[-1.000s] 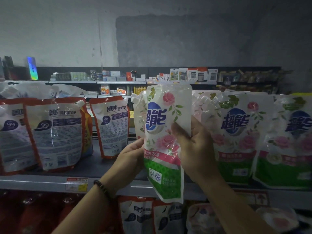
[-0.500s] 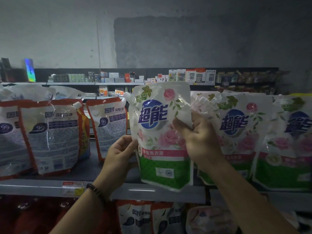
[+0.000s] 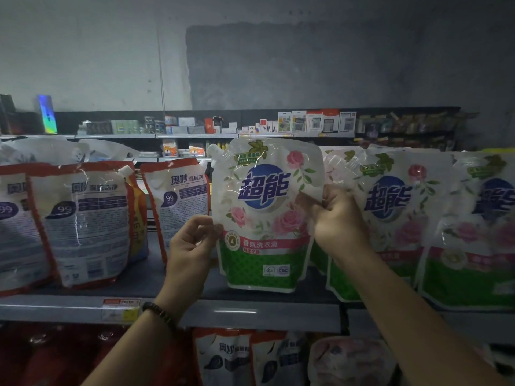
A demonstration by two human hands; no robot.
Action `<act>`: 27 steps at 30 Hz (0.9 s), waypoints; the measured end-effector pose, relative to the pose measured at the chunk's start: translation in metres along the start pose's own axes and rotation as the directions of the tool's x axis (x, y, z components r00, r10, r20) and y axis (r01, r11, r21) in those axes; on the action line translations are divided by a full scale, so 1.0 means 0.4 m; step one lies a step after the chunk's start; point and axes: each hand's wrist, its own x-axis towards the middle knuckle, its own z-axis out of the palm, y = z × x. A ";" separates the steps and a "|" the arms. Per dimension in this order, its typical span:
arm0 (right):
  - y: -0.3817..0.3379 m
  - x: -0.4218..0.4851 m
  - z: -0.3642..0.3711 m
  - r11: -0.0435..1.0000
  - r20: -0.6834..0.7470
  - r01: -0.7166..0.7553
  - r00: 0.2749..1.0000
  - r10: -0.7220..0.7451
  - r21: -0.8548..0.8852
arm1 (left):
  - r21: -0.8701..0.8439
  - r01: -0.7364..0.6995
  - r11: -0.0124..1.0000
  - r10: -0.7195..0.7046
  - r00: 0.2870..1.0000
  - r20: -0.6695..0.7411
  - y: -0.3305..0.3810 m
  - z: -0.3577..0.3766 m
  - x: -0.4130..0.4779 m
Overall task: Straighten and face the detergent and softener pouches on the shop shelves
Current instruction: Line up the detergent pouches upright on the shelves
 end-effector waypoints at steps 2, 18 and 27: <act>0.011 0.007 0.006 0.999 0.006 -0.045 0.999 0.045 0.015 | 0.026 -0.016 1.000 0.016 1.000 -0.004 -0.009 -0.002 -0.002; 0.025 -0.057 0.020 0.965 -0.011 -0.068 0.998 0.067 -0.255 | 0.297 0.075 0.952 -0.111 0.988 0.104 -0.012 -0.033 -0.026; 0.103 -0.232 0.015 0.969 0.020 -0.080 0.996 0.087 -0.236 | 0.487 0.041 0.873 -0.168 0.961 0.219 -0.032 -0.041 -0.042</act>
